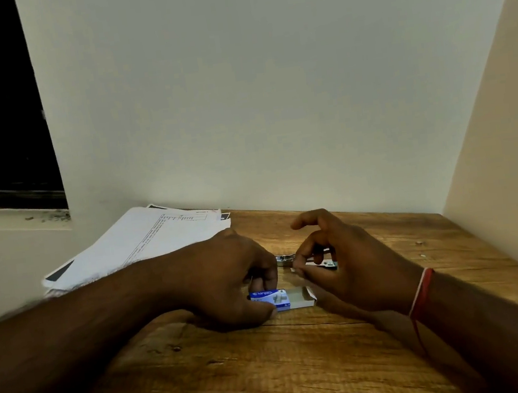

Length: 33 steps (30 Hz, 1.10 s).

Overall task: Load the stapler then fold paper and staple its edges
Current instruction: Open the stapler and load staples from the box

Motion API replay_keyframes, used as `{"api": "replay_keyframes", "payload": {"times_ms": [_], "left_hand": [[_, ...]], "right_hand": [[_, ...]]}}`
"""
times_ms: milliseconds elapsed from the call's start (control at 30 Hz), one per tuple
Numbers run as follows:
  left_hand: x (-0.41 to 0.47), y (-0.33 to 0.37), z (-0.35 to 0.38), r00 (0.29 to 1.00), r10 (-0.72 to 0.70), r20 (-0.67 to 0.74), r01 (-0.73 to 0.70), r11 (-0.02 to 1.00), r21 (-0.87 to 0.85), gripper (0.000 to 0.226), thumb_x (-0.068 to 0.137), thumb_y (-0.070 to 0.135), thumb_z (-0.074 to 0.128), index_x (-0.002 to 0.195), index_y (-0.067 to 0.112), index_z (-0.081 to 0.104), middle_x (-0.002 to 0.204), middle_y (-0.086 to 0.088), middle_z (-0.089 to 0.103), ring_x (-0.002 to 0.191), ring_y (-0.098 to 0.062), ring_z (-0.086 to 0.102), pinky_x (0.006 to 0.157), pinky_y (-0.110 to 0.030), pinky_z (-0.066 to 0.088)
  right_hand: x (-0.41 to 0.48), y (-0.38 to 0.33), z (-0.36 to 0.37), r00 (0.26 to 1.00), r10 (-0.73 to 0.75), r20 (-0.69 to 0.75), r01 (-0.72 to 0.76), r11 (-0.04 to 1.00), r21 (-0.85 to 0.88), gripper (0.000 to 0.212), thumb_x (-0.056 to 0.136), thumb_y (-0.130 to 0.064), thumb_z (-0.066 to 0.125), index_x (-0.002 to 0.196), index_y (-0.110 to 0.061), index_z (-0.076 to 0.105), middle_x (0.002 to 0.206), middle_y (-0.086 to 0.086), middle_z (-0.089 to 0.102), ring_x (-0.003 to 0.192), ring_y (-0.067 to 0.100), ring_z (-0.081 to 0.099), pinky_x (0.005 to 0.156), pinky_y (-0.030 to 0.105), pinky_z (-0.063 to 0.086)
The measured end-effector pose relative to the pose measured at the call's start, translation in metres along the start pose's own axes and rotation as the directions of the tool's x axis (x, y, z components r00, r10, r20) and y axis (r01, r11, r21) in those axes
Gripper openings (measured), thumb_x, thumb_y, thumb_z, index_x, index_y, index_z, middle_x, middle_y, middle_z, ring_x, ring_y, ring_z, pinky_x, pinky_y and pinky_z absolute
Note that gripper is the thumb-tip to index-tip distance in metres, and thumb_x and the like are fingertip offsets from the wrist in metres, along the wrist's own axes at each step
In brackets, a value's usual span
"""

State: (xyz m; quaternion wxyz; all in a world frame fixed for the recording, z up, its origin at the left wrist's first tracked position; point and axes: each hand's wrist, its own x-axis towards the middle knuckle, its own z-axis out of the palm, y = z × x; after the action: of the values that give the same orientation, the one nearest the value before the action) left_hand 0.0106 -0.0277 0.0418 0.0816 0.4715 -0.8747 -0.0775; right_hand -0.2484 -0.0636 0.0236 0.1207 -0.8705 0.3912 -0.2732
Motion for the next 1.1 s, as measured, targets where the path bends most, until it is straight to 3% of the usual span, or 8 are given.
{"api": "replay_keyframes", "payload": {"times_ms": [167, 267, 400, 500, 700, 833, 967, 1100], "left_hand": [[0.002, -0.003, 0.001, 1.0, -0.014, -0.017, 0.014, 1.0, 0.013, 0.024, 0.089, 0.058, 0.082, 0.1, 0.038, 0.075, 0.093, 0.018, 0.076, 0.093, -0.005, 0.071, 0.087, -0.041, 0.064], [0.002, -0.005, 0.0, 1.0, -0.015, -0.02, 0.015, 1.0, 0.015, 0.027, 0.087, 0.061, 0.082, 0.1, 0.038, 0.076, 0.093, 0.018, 0.076, 0.09, -0.005, 0.071, 0.084, -0.04, 0.065], [0.001, -0.008, -0.001, 0.999, -0.019, -0.027, 0.02, 1.0, 0.014, 0.03, 0.084, 0.064, 0.082, 0.098, 0.039, 0.075, 0.091, 0.02, 0.076, 0.088, -0.003, 0.072, 0.08, -0.038, 0.065], [0.001, -0.009, -0.002, 1.0, -0.031, -0.005, 0.031, 0.999, 0.019, 0.03, 0.084, 0.062, 0.082, 0.1, 0.038, 0.075, 0.093, 0.019, 0.077, 0.089, -0.004, 0.072, 0.081, -0.039, 0.065], [0.003, -0.01, -0.001, 0.999, -0.046, 0.018, 0.045, 0.999, 0.022, 0.028, 0.086, 0.059, 0.082, 0.098, 0.036, 0.072, 0.091, 0.014, 0.077, 0.085, -0.007, 0.073, 0.079, -0.042, 0.065], [0.003, -0.011, -0.003, 0.998, -0.054, 0.025, 0.053, 0.998, 0.037, 0.027, 0.089, 0.057, 0.083, 0.098, 0.034, 0.072, 0.089, 0.012, 0.077, 0.082, -0.008, 0.072, 0.074, -0.035, 0.061], [0.005, -0.012, -0.001, 0.999, -0.049, 0.008, 0.048, 0.998, 0.032, 0.027, 0.091, 0.057, 0.084, 0.098, 0.034, 0.073, 0.085, 0.012, 0.077, 0.078, -0.006, 0.073, 0.07, -0.029, 0.059], [0.006, -0.014, 0.0, 0.999, -0.037, -0.014, 0.038, 0.998, 0.047, 0.03, 0.09, 0.064, 0.083, 0.099, 0.037, 0.075, 0.084, 0.015, 0.075, 0.077, -0.002, 0.071, 0.063, -0.019, 0.052]], "right_hand": [[-0.001, -0.005, -0.001, 0.996, -0.058, 0.061, 0.057, 0.998, 0.024, 0.064, 0.095, -0.031, 0.083, 0.146, -0.039, 0.045, 0.104, -0.023, 0.079, 0.102, 0.001, 0.072, 0.09, 0.025, 0.057], [-0.001, 0.0, -0.001, 0.996, -0.069, 0.054, 0.072, 0.996, -0.054, 0.068, 0.091, -0.04, 0.085, 0.147, -0.046, 0.047, 0.11, -0.025, 0.077, 0.108, -0.005, 0.067, 0.086, 0.013, 0.05], [0.002, 0.01, -0.009, 0.994, -0.097, -0.057, 0.093, 0.993, -0.073, 0.036, 0.096, -0.028, 0.083, 0.128, -0.038, 0.072, 0.099, -0.022, 0.078, 0.098, -0.003, 0.069, 0.077, 0.006, 0.047], [0.004, 0.016, -0.01, 0.997, -0.076, -0.025, 0.074, 0.995, -0.063, 0.019, 0.097, -0.023, 0.082, 0.112, -0.035, 0.084, 0.094, -0.021, 0.08, 0.092, 0.003, 0.071, 0.072, 0.009, 0.049], [0.004, 0.016, -0.007, 0.998, 0.016, 0.062, -0.017, 1.0, 0.003, 0.015, 0.098, -0.024, 0.08, 0.107, -0.034, 0.087, 0.093, -0.018, 0.083, 0.086, 0.003, 0.076, 0.072, 0.018, 0.058], [0.005, 0.015, -0.009, 0.984, 0.117, 0.132, -0.125, 0.991, 0.049, 0.013, 0.099, -0.026, 0.079, 0.104, -0.035, 0.087, 0.091, -0.015, 0.084, 0.083, 0.007, 0.078, 0.077, 0.031, 0.065], [0.006, 0.01, -0.005, 0.967, 0.165, 0.192, -0.19, 0.974, 0.12, 0.01, 0.097, -0.027, 0.082, 0.104, -0.033, 0.086, 0.09, -0.009, 0.084, 0.086, 0.01, 0.078, 0.075, 0.023, 0.061], [0.006, 0.007, -0.001, 0.964, 0.196, 0.181, -0.225, 0.961, 0.16, 0.016, 0.095, -0.026, 0.085, 0.11, -0.031, 0.084, 0.085, -0.007, 0.083, 0.073, 0.0, 0.073, 0.065, 0.012, 0.051]]}}
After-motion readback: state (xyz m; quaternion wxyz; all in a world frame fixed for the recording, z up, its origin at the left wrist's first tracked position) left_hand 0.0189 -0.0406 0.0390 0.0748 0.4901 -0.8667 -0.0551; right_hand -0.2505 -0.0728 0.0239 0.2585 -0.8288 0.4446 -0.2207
